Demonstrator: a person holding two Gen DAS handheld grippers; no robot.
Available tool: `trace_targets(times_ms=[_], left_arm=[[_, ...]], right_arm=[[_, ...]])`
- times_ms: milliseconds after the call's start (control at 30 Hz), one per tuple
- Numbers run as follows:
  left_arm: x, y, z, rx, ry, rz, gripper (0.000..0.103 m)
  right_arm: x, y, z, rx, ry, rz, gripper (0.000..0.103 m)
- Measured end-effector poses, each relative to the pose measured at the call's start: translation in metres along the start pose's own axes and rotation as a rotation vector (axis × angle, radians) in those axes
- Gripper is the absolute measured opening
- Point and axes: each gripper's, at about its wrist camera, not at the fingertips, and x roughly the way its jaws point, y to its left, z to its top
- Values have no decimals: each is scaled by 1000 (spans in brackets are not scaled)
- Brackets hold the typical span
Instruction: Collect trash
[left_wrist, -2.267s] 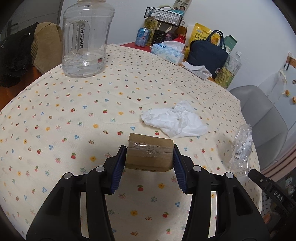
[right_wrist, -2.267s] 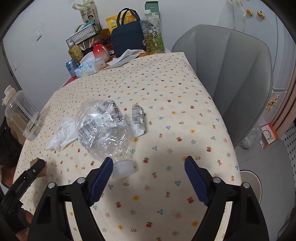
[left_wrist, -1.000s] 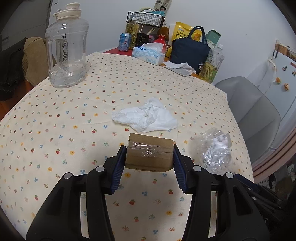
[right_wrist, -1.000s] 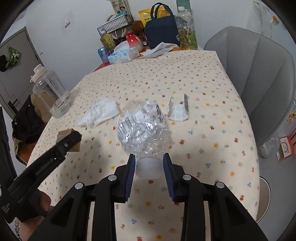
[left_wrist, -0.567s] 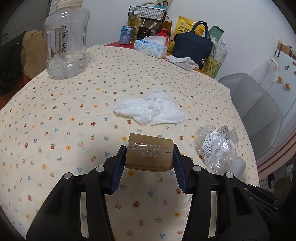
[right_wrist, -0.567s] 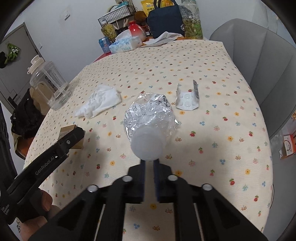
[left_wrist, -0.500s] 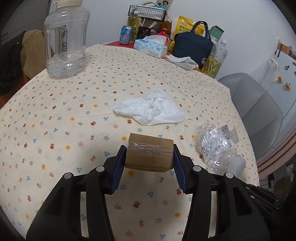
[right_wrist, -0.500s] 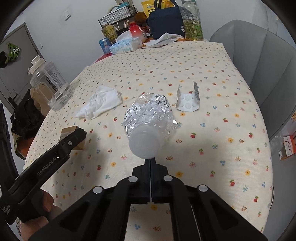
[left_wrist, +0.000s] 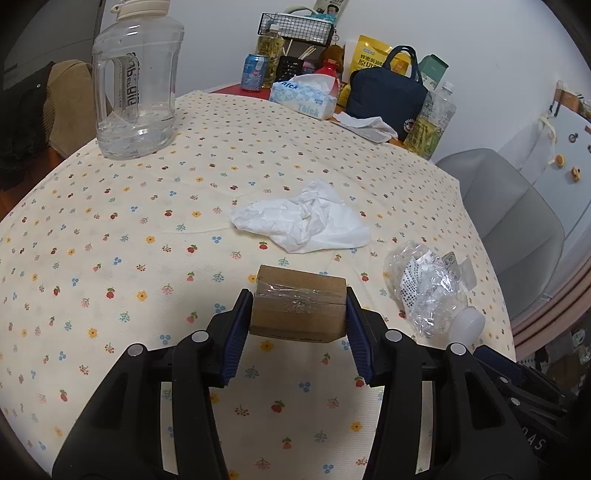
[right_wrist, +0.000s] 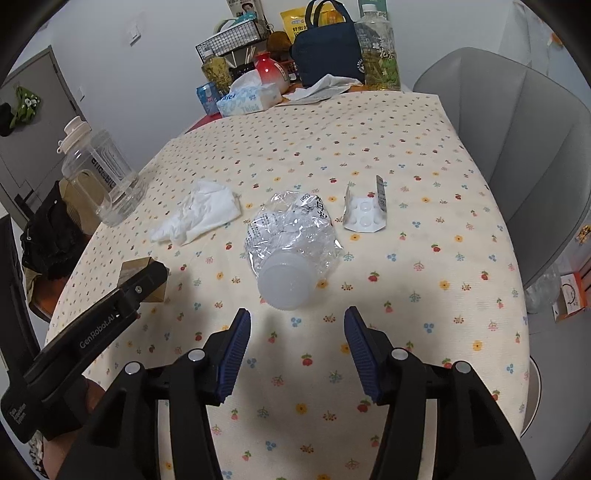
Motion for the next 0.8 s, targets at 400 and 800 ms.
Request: trace_targets(times_ms=[400,800], left_arm=[[4,8,3,-8,2,6,49],[-5,0,7,8,-18,-3,49]], right_arm=[[14,12,19,-5,-9,-28,32],[-14,12,18,-14,-82,-27,32]])
